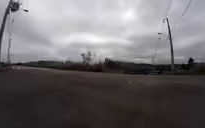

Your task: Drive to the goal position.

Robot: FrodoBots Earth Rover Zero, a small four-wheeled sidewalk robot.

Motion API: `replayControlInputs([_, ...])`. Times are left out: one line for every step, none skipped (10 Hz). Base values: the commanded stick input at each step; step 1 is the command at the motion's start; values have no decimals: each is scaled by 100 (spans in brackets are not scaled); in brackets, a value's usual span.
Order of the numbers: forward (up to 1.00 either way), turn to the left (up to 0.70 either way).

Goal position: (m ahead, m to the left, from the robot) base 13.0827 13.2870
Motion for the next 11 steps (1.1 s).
replayControlInputs([70,0])
replayControlInputs([70,0])
replayControlInputs([70,0])
replayControlInputs([70,0])
replayControlInputs([70,0])
replayControlInputs([70,0])
replayControlInputs([70,0])
replayControlInputs([70,0])
replayControlInputs([70,0])
replayControlInputs([70,0])
replayControlInputs([70,0])
